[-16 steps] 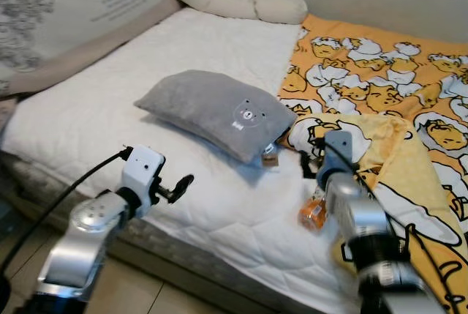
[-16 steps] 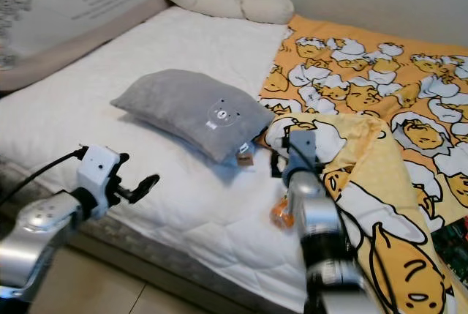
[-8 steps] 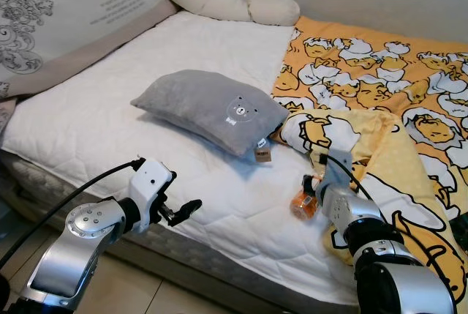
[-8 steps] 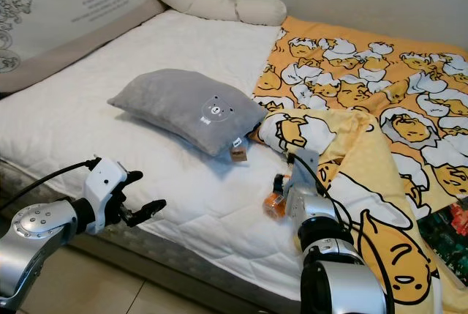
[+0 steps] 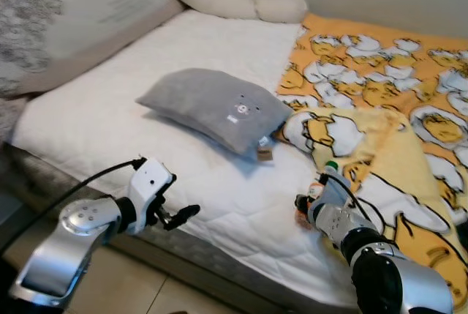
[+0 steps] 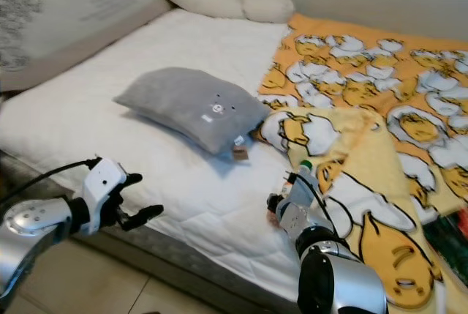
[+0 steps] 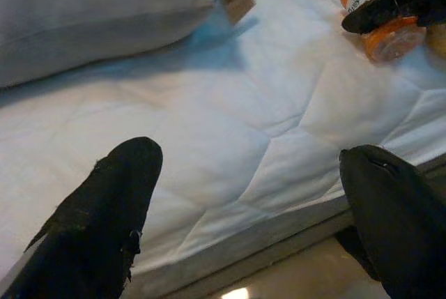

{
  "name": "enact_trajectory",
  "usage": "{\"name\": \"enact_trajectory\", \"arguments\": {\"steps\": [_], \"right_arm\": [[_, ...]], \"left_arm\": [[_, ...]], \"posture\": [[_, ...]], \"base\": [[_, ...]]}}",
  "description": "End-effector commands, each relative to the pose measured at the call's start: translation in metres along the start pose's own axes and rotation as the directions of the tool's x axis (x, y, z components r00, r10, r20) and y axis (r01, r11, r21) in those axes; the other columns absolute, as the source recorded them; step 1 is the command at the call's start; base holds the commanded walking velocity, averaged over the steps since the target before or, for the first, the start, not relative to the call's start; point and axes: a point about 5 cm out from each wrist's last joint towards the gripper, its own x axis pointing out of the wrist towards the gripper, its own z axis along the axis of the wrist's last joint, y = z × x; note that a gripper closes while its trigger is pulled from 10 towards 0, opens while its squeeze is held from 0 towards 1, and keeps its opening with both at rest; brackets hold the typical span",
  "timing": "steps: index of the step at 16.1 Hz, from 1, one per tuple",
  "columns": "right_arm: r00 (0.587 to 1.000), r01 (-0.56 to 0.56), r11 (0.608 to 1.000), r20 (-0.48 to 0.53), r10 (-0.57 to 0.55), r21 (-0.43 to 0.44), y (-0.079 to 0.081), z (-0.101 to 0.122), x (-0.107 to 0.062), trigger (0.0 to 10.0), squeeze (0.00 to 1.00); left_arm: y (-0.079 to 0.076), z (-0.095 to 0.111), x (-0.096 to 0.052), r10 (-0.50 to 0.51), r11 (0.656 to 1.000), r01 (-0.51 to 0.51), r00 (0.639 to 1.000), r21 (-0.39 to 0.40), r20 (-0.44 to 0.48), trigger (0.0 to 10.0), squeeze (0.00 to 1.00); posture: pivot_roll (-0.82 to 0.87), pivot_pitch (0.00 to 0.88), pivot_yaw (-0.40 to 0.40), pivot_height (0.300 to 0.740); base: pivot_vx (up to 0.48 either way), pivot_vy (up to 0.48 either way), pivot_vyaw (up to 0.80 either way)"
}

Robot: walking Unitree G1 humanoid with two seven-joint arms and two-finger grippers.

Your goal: Clean up the room

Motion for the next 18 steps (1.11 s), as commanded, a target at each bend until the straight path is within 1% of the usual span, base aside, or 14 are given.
{"name": "enact_trajectory", "arguments": {"steps": [1,2,3,6,8,10,11,12,13,14,15,16,17,18], "right_arm": [[1.0,-0.009,1.0,0.02,0.009,-0.001,0.004,0.005,-0.001,0.0,0.0],[1.0,-0.016,1.0,0.027,0.016,-0.008,0.005,0.007,-0.001,0.0,0.0],[0.999,-0.023,0.999,0.041,0.025,-0.048,0.006,0.009,-0.001,0.0,0.0],[0.995,-0.049,0.994,0.085,0.058,-0.099,0.007,0.017,-0.002,0.0,0.0],[0.994,-0.06,0.993,0.09,0.069,-0.101,0.007,0.017,-0.002,0.0,0.0],[0.991,-0.082,0.991,0.1,0.093,-0.108,0.007,0.019,-0.002,0.0,0.0],[0.986,-0.099,0.988,0.119,0.113,-0.123,0.005,0.023,-0.003,0.0,0.0],[0.983,-0.112,0.985,0.132,0.129,-0.129,0.005,0.026,-0.003,0.0,0.0],[0.981,-0.108,0.984,0.142,0.129,-0.142,0.003,0.029,-0.004,0.0,0.0],[0.982,-0.079,0.986,0.158,0.103,-0.149,-0.004,0.03,-0.004,0.0,0.0],[0.983,-0.066,0.988,0.161,0.088,-0.141,-0.007,0.029,-0.004,0.0,0.0],[0.973,-0.049,0.997,0.223,0.062,-0.062,-0.014,0.034,-0.007,0.0,0.0],[0.952,-0.059,0.998,0.299,0.059,-0.009,-0.018,0.041,-0.012,0.0,0.0],[0.929,-0.081,0.997,0.363,0.073,0.006,-0.019,0.048,-0.019,0.0,0.0]], "left_arm": [[-0.004,0.001,-0.001,-0.021,1.0,0.021,1.0,0.002,-0.004,10.0,0.0],[-0.005,0.001,-0.002,-0.02,1.0,0.02,1.0,-0.007,-0.003,10.0,0.0],[-0.007,0.0,-0.002,-0.024,1.0,0.024,1.0,-0.019,-0.002,10.0,0.0],[-0.013,-0.005,0.002,-0.055,0.997,0.055,0.998,-0.051,-0.001,10.0,0.0],[-0.013,-0.01,0.005,-0.05,0.997,0.05,0.999,-0.058,-0.006,10.0,0.0],[-0.011,-0.008,0.008,-0.028,0.997,0.028,1.0,-0.066,0.006,10.0,0.0],[-0.009,-0.006,0.011,0.002,0.997,0.0,1.0,-0.079,0.023,10.0,0.0],[-0.01,-0.007,0.012,0.012,0.995,-0.009,0.999,-0.098,0.033,10.0,0.0],[-0.013,-0.007,0.013,0.014,0.994,-0.01,0.999,-0.108,0.038,10.0,0.0],[-0.02,-0.006,0.016,0.004,0.993,0.002,0.999,-0.12,0.05,10.0,0.0],[-0.023,-0.006,0.017,0.0,0.992,0.007,0.999,-0.124,0.054,10.0,0.0],[-0.03,-0.004,0.02,-0.012,0.99,0.022,0.997,-0.14,0.071,10.0,0.0],[-0.033,-0.003,0.023,-0.01,0.989,0.021,0.997,-0.147,0.077,10.0,0.0],[-0.034,-0.002,0.026,0.003,0.989,0.009,0.997,-0.149,0.08,10.0,0.0]], "posture": [[0.22,0.0,-0.012,0.74],[0.22,0.0,-0.016,0.74],[0.21,0.0,-0.02,0.74],[0.19,0.0,-0.03,0.74],[0.17,0.0,-0.034,0.74],[0.18,0.0,-0.065,0.74],[0.16,0.0,-0.075,0.74],[0.15,0.0,-0.064,0.74],[0.14,0.0,-0.057,0.74],[0.11,0.0,-0.049,0.74],[0.11,0.0,-0.049,0.74],[0.08,0.0,-0.035,0.74],[0.08,0.0,-0.035,0.74],[0.07,0.0,-0.041,0.74]], "base": [[0.0,0.0,0.0],[0.0,0.0,0.0],[0.0,0.0,0.0],[0.0,0.0,0.0],[0.0,0.0,0.0],[0.0,0.0,0.0],[0.0,0.0,0.0],[0.0,0.0,0.0],[0.0,0.0,0.0],[0.0,0.0,0.0],[0.0,0.0,0.0],[0.0,0.0,0.0],[0.0,0.0,0.0],[0.0,0.0,0.0]]}}
